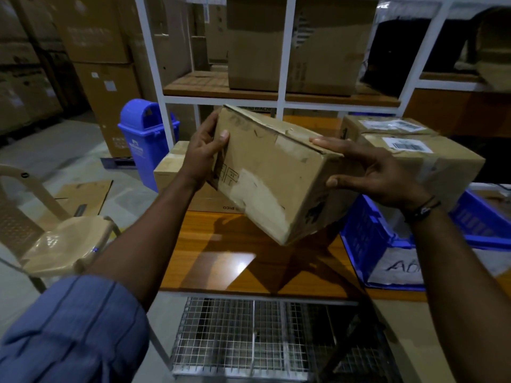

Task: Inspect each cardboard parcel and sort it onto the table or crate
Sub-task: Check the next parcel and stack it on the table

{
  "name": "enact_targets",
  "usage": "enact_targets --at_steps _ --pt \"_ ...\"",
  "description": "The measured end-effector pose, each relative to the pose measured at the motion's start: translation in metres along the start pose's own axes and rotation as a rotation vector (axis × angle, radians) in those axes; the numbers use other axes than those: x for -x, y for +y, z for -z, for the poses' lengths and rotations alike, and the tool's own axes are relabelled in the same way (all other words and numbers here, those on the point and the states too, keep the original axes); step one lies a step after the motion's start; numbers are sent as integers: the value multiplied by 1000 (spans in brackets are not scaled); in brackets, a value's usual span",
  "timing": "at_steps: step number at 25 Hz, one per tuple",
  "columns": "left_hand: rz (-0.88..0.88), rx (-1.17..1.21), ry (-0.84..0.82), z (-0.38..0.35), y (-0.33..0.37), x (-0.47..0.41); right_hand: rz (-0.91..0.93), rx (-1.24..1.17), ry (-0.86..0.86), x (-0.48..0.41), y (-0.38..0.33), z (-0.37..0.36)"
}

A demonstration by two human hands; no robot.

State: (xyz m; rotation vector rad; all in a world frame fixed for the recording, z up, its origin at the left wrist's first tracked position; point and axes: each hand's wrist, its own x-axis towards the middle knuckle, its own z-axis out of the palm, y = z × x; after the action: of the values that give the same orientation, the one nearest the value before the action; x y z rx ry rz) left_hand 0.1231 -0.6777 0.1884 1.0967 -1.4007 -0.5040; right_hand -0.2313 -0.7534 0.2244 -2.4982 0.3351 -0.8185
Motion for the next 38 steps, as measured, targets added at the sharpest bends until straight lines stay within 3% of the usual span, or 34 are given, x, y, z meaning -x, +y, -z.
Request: enact_targets --at_steps 4,7,10,12,19,24,33,38 --pt "161 -31 83 -17 -28 -19 -46 91 -44 -13 21 -15" --pt "280 -72 106 -31 -45 -30 -171 320 -89 -33 38 -50" --pt "304 -27 48 -48 -44 -35 -315 578 9 -63 52 -85" --pt "246 -163 7 -57 -38 -38 -345 658 82 -84 61 -96" --pt "126 -589 -106 -61 -47 -61 -403 796 129 -138 99 -84" --pt "132 -742 -18 -68 -73 -85 -425 811 188 -149 125 -96" --pt "136 -767 42 -75 -102 -115 -352 801 135 -169 162 -82" --pt "221 -776 -34 -76 -89 -112 -406 826 75 -172 153 -82"
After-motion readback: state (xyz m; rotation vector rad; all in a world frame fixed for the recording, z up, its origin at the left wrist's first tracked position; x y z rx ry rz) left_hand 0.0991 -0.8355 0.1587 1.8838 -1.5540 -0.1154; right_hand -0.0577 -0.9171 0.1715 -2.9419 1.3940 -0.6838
